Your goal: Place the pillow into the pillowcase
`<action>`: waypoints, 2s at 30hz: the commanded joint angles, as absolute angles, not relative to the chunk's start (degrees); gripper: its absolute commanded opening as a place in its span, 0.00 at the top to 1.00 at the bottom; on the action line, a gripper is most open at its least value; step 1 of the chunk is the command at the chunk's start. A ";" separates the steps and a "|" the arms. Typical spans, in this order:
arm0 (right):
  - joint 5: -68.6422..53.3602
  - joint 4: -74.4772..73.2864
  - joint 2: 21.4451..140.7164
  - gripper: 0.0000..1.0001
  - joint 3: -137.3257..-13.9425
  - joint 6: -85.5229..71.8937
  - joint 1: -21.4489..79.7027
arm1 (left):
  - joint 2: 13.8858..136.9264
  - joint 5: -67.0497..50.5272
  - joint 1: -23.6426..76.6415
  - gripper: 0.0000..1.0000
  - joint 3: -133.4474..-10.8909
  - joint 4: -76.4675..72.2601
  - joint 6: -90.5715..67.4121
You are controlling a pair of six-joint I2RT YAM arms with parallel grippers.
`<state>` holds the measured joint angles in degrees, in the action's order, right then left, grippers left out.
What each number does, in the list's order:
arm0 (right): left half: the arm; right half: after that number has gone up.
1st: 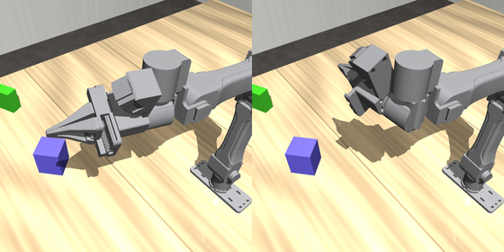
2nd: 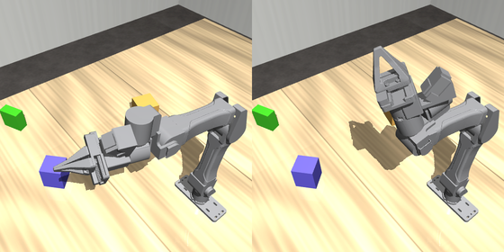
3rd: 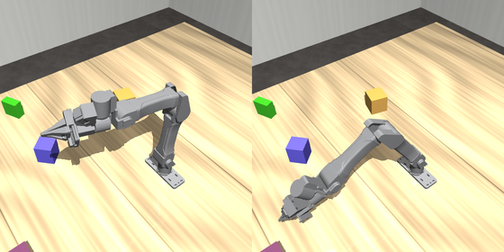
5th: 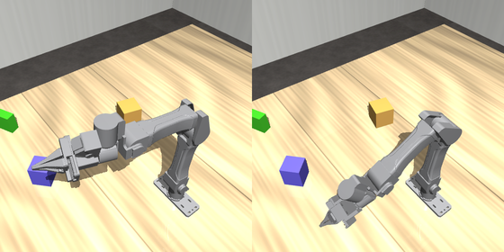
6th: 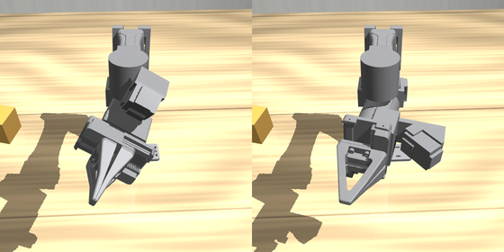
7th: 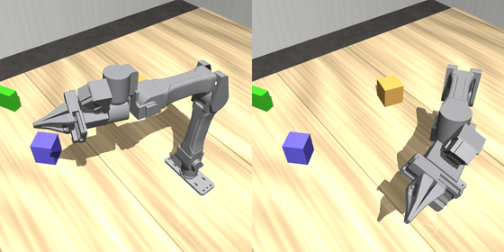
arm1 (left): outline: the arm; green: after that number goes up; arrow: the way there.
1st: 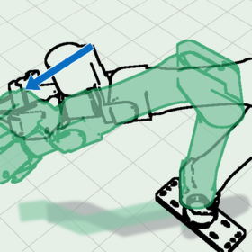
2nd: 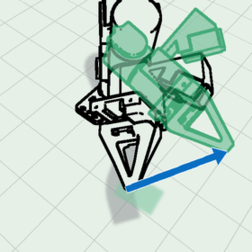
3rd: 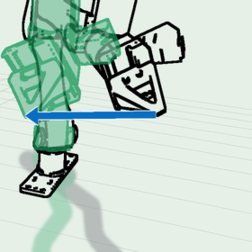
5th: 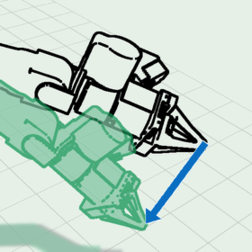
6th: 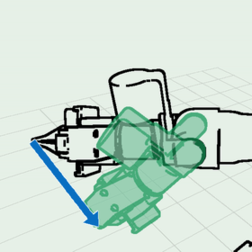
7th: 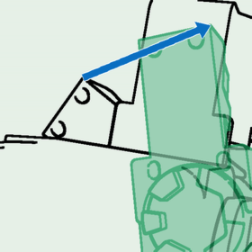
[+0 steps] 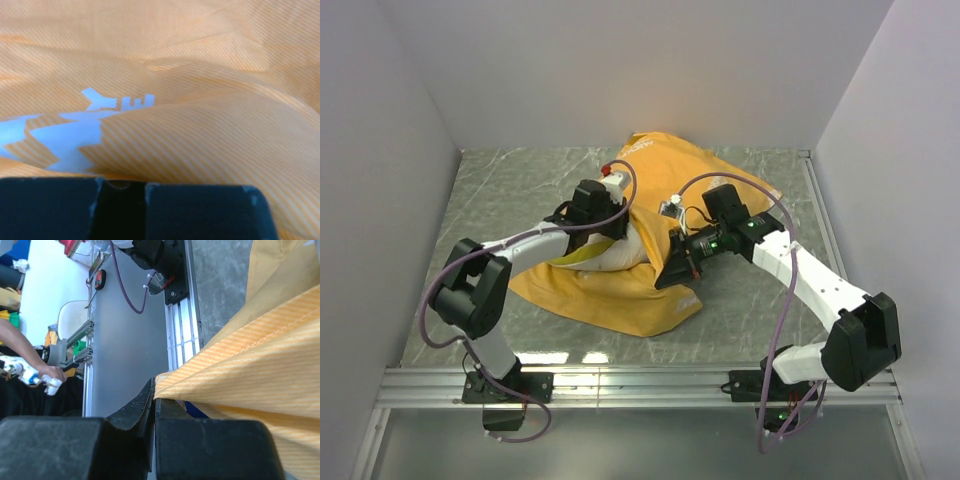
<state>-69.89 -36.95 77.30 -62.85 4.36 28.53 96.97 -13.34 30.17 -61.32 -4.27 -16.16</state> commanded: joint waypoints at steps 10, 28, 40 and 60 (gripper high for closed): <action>-67.86 -80.49 86.91 0.33 -83.74 41.29 22.60 | 86.59 -41.83 28.22 0.01 -65.56 35.46 30.90; -31.47 -37.01 93.25 0.18 -69.72 10.20 29.27 | 81.37 -30.15 4.04 0.43 -53.62 45.37 26.55; -19.19 -38.14 90.26 0.11 -89.61 9.14 33.74 | 100.91 -50.25 1.15 0.20 -76.20 36.56 17.50; 10.45 -50.80 129.46 0.00 -127.27 10.10 58.71 | 78.58 -52.30 -27.33 0.01 -60.91 27.60 1.40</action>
<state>7.29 -46.85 129.27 -123.85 9.87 57.28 80.60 -52.18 -26.13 -62.96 27.27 2.15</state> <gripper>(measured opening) 0.996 0.993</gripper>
